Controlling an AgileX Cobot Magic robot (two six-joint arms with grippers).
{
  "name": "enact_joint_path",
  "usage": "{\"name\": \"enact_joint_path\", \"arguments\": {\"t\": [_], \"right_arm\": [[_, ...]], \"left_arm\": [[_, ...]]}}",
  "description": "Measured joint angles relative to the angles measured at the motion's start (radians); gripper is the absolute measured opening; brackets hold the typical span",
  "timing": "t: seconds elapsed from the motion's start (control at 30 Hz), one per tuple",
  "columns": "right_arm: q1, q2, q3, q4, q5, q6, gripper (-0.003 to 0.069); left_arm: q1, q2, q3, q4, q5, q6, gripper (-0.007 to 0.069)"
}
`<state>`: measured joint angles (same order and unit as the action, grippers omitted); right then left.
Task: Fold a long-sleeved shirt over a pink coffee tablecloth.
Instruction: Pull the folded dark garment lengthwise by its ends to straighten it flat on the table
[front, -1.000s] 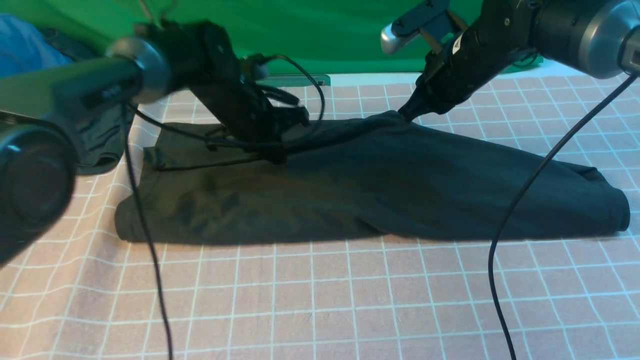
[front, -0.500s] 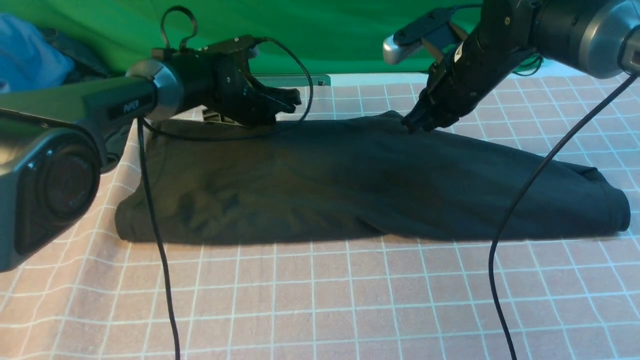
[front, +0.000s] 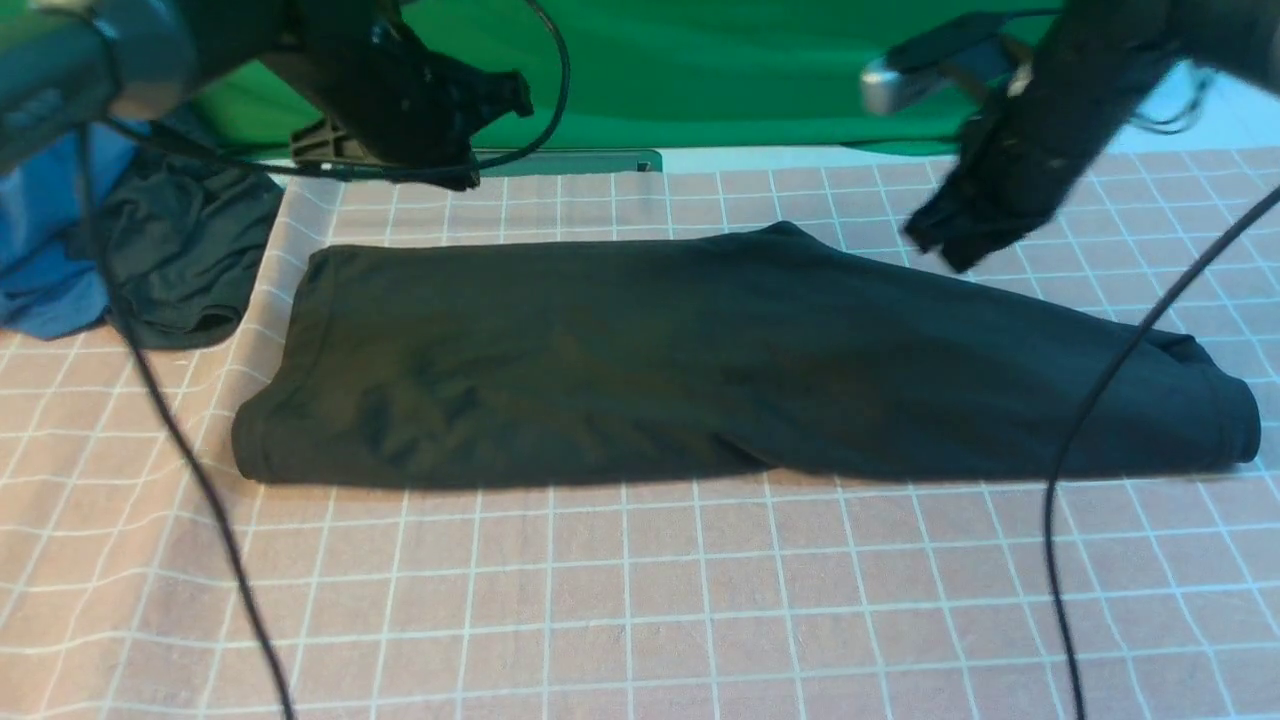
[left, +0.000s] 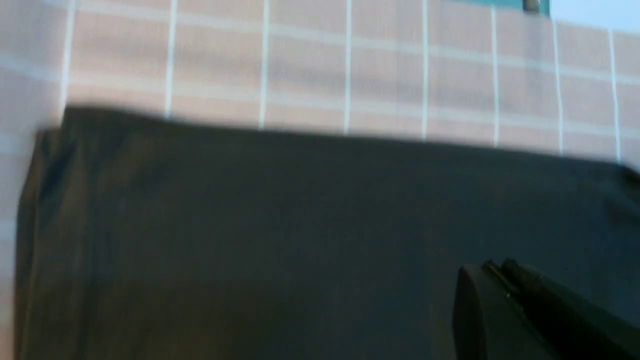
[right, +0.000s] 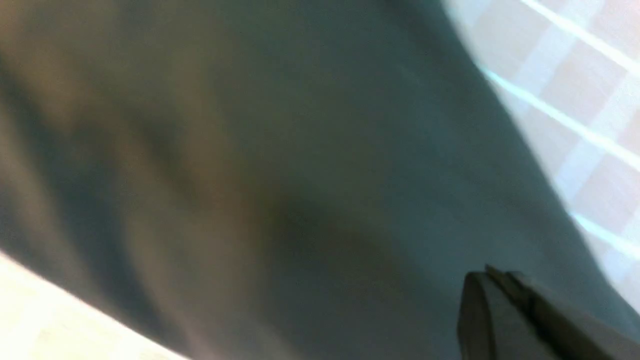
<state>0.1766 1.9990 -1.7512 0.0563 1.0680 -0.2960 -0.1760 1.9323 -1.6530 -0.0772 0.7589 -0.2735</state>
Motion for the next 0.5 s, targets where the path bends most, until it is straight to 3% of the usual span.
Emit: {"name": "enact_joint_path", "arguments": {"t": [0.1,0.3,0.5], "right_arm": [[-0.085,0.003,0.0,-0.003,0.032,-0.002,0.0044],[-0.229,0.041,0.0,0.007,-0.01,0.042,0.0179],[-0.258,0.109,0.0,0.056,-0.054,0.016,0.0258]], "left_arm": [[0.0,-0.066,0.162,-0.031,-0.039,0.003,0.0013],[0.0,-0.058,0.369,-0.092,-0.085,0.006,0.0013],[0.0,-0.015,0.404,-0.099,-0.096,0.022,0.0013]]}}
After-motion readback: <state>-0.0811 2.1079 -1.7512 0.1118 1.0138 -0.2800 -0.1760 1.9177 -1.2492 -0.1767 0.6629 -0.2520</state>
